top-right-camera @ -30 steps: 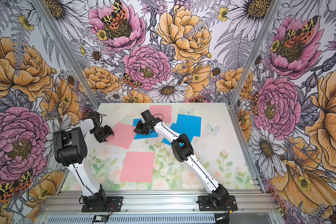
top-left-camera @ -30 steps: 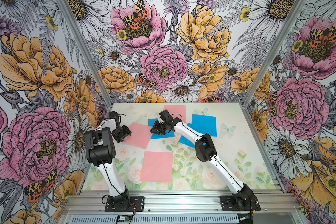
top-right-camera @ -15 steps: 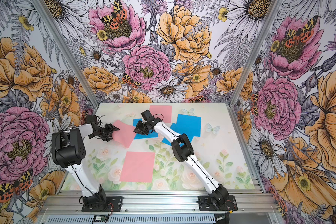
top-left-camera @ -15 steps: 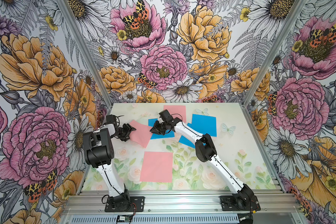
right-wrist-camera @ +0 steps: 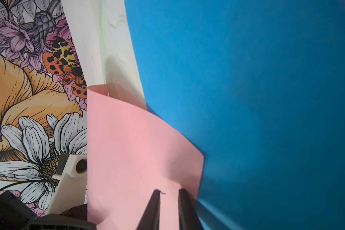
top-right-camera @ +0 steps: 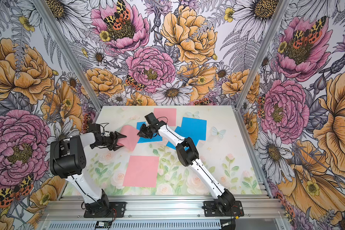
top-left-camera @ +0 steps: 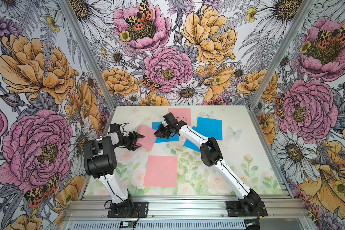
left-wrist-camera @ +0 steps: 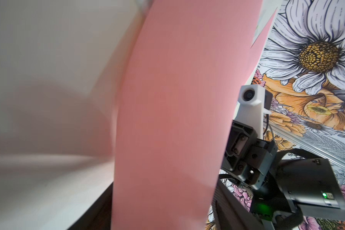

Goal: Sort the scattered colored papers by color
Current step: Pick up the colored paper from the center of the board.

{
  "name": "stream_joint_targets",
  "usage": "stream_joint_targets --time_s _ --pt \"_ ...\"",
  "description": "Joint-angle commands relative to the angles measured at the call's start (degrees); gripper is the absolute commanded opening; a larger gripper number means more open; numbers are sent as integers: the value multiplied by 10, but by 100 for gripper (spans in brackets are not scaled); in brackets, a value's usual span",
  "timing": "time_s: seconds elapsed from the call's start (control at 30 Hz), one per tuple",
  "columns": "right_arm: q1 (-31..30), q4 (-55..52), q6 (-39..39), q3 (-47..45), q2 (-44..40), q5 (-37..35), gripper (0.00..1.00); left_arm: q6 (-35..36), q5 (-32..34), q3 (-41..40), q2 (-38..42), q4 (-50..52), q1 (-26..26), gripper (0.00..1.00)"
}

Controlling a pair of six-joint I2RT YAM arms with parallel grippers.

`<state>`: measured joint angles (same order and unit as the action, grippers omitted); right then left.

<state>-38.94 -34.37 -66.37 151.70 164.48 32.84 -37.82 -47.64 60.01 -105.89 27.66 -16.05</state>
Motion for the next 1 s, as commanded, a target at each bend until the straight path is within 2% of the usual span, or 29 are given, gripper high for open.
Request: stream_joint_targets --time_s 0.0,0.07,0.13,0.23,0.5,0.57,0.6,0.7,0.83,0.97 --pt "14 -36 23 -11 15 -5 20 1 -16 -8 -8 -30 -16 70" --pt "20 -36 25 -36 -3 -10 21 -10 14 -18 -14 -45 -18 70" --pt "24 -36 30 -33 -4 -10 21 -66 20 -41 -18 -102 -12 70" --pt "25 -36 25 -34 0 -4 21 -128 69 -60 -8 -138 -2 70" --pt "20 -36 20 -21 6 -7 21 -254 172 -39 1 -117 9 69" --pt "19 -36 22 -25 7 -4 21 -280 217 -34 10 -48 11 69" --pt "19 -36 22 -30 6 0 21 -300 233 -43 33 -51 12 69" --pt "17 -39 40 -47 -5 13 21 -309 307 -61 52 -4 18 68" --pt "18 -38 50 -84 -23 5 21 -373 314 -113 64 -60 26 68" --pt "17 -38 39 -56 -7 11 22 -334 326 -72 36 -56 47 68"
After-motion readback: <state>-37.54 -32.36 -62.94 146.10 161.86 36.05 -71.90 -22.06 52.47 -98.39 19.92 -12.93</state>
